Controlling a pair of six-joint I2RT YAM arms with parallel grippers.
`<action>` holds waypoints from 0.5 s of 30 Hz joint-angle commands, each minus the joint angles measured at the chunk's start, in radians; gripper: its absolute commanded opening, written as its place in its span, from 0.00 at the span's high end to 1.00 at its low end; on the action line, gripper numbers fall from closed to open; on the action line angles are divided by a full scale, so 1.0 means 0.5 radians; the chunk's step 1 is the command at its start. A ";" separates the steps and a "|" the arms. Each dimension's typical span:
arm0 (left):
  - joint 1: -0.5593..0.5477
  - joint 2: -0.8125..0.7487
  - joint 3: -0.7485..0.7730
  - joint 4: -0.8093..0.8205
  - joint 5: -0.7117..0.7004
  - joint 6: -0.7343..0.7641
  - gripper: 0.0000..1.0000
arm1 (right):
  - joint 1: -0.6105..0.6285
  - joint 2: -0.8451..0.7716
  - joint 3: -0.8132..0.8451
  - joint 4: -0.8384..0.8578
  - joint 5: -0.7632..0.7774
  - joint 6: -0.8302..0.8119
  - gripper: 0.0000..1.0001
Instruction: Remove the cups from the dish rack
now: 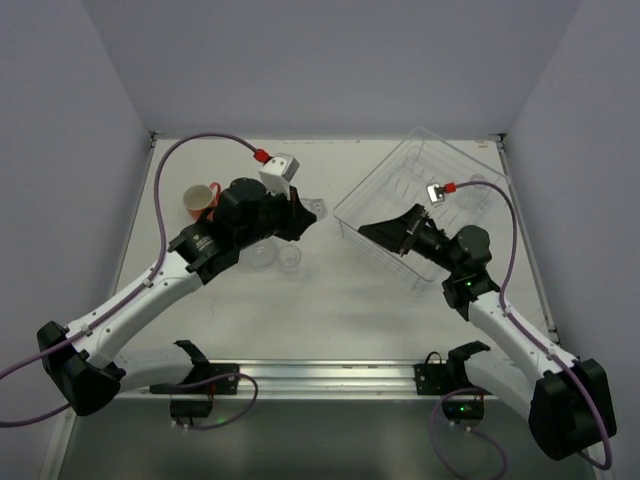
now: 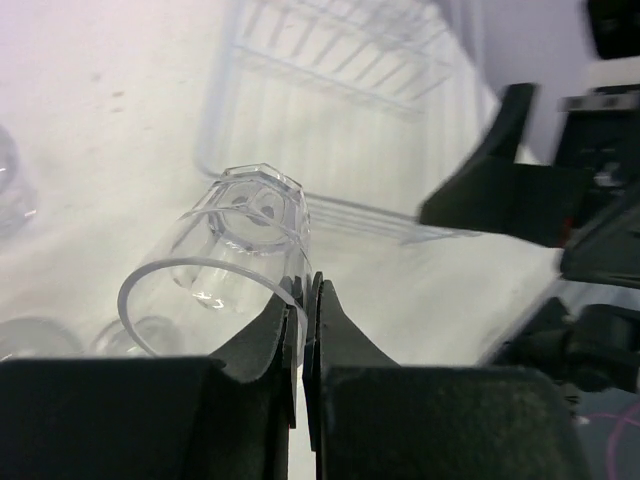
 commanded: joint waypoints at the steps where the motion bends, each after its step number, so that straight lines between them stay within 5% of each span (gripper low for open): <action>1: 0.003 0.016 0.158 -0.640 -0.487 0.287 1.00 | 0.001 -0.227 0.057 -0.402 0.142 -0.286 0.01; 7: 0.003 0.169 0.094 -0.779 -0.552 0.324 1.00 | 0.001 -0.421 0.158 -0.903 0.360 -0.606 0.01; 15: 0.003 0.344 0.087 -0.816 -0.497 0.355 1.00 | 0.001 -0.541 0.170 -1.110 0.483 -0.744 0.01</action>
